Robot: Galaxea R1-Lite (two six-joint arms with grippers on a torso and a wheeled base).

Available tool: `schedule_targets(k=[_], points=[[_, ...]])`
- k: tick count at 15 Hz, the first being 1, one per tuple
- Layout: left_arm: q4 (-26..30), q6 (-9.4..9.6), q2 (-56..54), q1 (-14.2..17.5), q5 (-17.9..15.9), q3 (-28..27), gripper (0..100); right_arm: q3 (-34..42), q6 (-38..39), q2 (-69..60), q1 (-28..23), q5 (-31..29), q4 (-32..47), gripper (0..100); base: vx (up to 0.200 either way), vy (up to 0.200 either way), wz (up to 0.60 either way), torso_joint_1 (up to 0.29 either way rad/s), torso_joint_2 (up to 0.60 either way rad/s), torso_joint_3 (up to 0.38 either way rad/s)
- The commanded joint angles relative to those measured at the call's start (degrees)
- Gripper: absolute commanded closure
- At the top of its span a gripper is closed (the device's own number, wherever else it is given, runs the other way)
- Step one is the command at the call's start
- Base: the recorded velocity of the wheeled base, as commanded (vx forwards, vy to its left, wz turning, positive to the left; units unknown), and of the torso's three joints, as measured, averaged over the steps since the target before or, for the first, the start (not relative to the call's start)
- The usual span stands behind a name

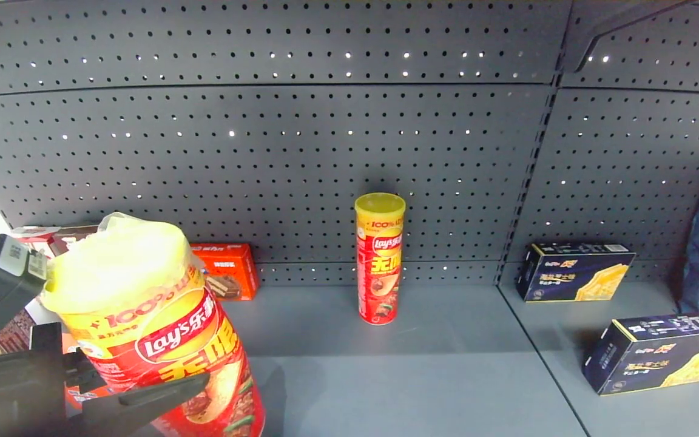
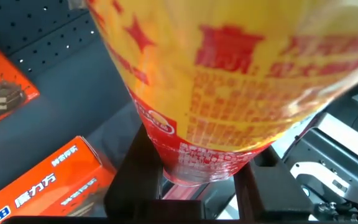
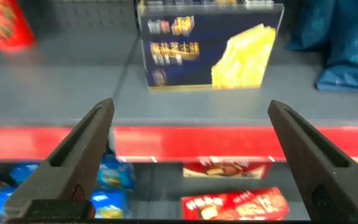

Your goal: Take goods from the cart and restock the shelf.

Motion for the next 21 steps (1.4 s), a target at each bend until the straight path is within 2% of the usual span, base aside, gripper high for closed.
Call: schedule_targets(k=[1, 3, 4, 6, 7, 8, 10, 13, 14, 17, 19, 21], points=[[-0.03, -0.01, 0.24, -0.1, -0.05, 0.39, 100, -17.0, 5.97, 16.88, 0.76, 3.19, 1.24, 0, 0.0, 0.0, 0.0, 0.0, 0.0, 0.0], [-0.3, 0.17, 0.16, -0.1, -0.14, 1.35, 100, -19.29, 2.28, 18.46, 2.79, 4.5, 1.24, 0, 0.0, 0.0, 0.0, 0.0, 0.0, 0.0], [0.05, 0.08, -0.11, -0.01, -0.05, 1.62, 100, -20.87, -3.52, 20.4, 3.84, 4.77, 1.16, 0, 0.0, 0.0, 0.0, 0.0, 0.0, 0.0], [0.05, -0.1, -0.02, 0.08, 0.03, 1.35, 100, -26.32, -5.1, 27.78, 4.54, 5.65, 1.07, 0, 0.0, 0.0, 0.0, 0.0, 0.0, 0.0], [-0.03, -0.1, -0.02, -0.01, 0.03, 1.44, 100, -27.99, -5.1, 31.38, 6.65, 8.37, 0.89, 0, 0.0, 0.0, 0.0, 0.0, 0.0, 0.0], [-0.03, -0.1, 0.07, -0.19, -0.05, 1.44, 100, -30.01, -5.1, 34.81, 9.91, 10.13, 0.89, 0, 0.0, 0.0, 0.0, 0.0, 0.0, 0.0], [-0.03, -0.27, 0.16, -0.19, -0.32, 0.74, 100, -32.91, -5.1, 42.63, 18.17, 8.99, 1.07, 0, 0.0, 0.0, 0.0, 0.0, 0.0, 0.0], [-0.39, -1.5, 0.77, -1.5, -0.85, 1.27, 100, -38.01, -4.67, 56.17, 27.48, 1.43, -2.71, 0, 0.0, 0.0, 0.0, 0.0, 0.0, 0.0], [-0.39, -1.5, 1.12, -1.68, -1.2, 1.18, 100, -38.54, -4.67, 61.88, 29.07, 0.9, -8.07, 0, 0.0, 0.0, 0.0, 0.0, 0.0, 0.0], [-0.21, -1.5, 1.12, -1.68, -1.2, 1.44, 100, -38.19, -5.1, 74.36, 30.3, 1.34, -23.19, 0, 0.0, 0.0, 0.0, 0.0, 0.0, 0.0], [-0.03, -1.5, 1.04, -1.59, -1.11, 1.53, 100, -41.09, -5.19, 79.37, 31.09, 4.68, -24.42, 0, 0.0, 0.0, 0.0, 0.0, 0.0, 0.0], [-0.03, -1.5, 1.04, -1.59, -1.11, 1.53, 100, -43.55, -5.19, 82.27, 31.0, 5.03, -24.42, 0, 0.0, 0.0, 0.0, 0.0, 0.0, 0.0]])
